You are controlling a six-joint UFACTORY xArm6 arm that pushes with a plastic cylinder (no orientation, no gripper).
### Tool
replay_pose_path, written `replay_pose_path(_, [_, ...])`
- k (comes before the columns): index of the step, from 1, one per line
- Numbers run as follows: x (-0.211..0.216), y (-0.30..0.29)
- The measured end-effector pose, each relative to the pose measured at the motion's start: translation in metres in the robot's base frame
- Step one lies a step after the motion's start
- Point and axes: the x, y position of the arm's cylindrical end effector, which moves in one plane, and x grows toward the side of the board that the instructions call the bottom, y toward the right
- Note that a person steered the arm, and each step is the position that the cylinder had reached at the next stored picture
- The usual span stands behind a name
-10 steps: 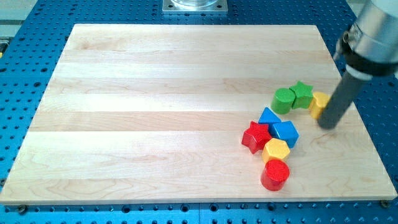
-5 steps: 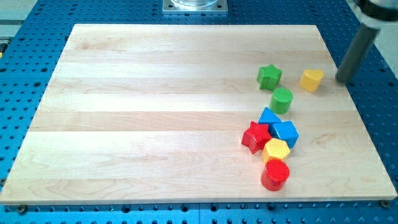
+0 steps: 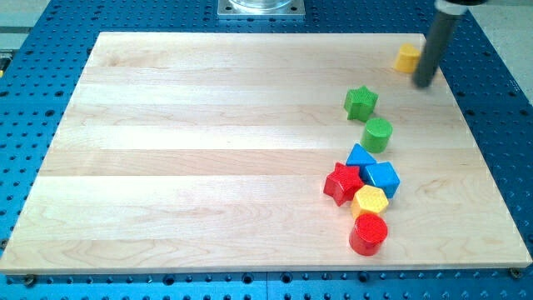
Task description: Keep green blocks with heart in a horizontal line
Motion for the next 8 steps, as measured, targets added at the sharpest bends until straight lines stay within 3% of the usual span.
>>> replay_pose_path(1, [-0.044, -0.005])
replay_pose_path(2, [-0.04, -0.057])
replay_pose_path(4, [0.051, -0.058])
replay_pose_path(7, [0.058, -0.136])
replay_pose_path(8, [0.098, -0.12])
